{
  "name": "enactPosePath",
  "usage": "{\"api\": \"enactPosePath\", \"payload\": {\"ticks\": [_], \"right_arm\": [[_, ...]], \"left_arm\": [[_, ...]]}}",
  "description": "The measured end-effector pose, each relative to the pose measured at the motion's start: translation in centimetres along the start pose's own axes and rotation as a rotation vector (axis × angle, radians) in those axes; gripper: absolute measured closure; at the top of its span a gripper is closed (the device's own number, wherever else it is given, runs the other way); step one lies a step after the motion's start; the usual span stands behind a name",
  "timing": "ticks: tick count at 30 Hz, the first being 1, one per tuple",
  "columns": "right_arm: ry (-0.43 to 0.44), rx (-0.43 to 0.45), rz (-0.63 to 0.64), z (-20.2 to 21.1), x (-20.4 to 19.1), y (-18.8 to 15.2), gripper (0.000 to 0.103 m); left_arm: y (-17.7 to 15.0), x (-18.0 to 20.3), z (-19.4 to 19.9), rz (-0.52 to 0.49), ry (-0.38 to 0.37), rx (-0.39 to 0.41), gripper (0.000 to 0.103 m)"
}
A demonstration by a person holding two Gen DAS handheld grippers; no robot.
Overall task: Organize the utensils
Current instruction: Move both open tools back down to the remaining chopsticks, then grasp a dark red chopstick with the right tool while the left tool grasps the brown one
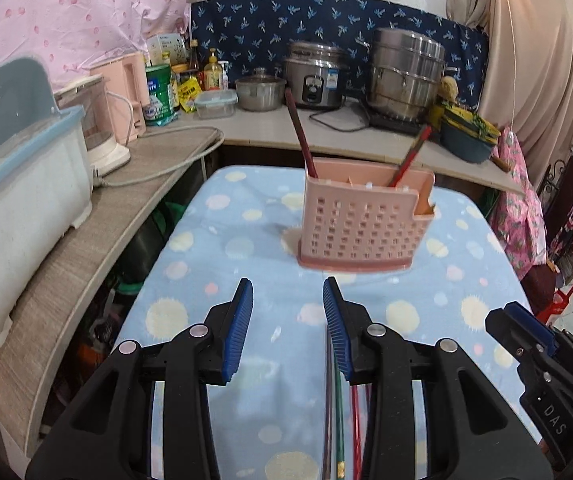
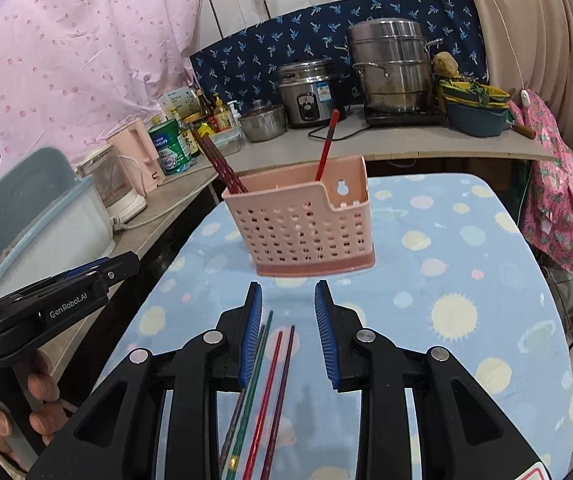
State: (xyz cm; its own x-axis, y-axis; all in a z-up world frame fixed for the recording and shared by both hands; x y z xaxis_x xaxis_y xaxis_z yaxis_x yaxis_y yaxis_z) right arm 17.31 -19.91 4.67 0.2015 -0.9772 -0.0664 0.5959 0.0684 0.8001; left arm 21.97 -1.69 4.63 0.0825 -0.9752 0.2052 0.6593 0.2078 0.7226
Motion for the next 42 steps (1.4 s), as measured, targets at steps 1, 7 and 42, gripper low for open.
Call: {"api": "enactPosePath", "payload": {"ticks": [1, 7, 42], "right_arm": [[0.001, -0.015, -0.001, 0.0, -0.1, -0.9, 0.076], [-0.005, -0.106, -0.009, -0.3, -0.7, -6.6, 0.076], [0.058, -0.302, 0.044, -2.6, -6.0, -16.6, 0.076]], "left_arm": [[-0.9, -0.2, -0.1, -0.006, 0.005, -0.011, 0.068], [-5.3, -1.5, -1.0, -0.014, 0.016, -0.092, 0.068], [-15.7, -3.2, -2.6, -0.062, 0.03, -0.286, 0.068]]}}
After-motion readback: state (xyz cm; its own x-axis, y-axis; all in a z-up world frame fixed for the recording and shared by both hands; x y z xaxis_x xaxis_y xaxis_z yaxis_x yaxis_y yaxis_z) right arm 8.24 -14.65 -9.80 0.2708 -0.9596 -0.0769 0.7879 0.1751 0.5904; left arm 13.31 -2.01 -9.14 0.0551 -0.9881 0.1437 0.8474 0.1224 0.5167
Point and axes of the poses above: each gripper's, at about its wrist camera, not at the fingertips, and z roughly against the way its jaws point, x to its right, y to its top, the point moved 6 cm from there along -z, roughly the way its jaws point, and after that the axes turned 13 degrees about z, right-handed, at the moved point
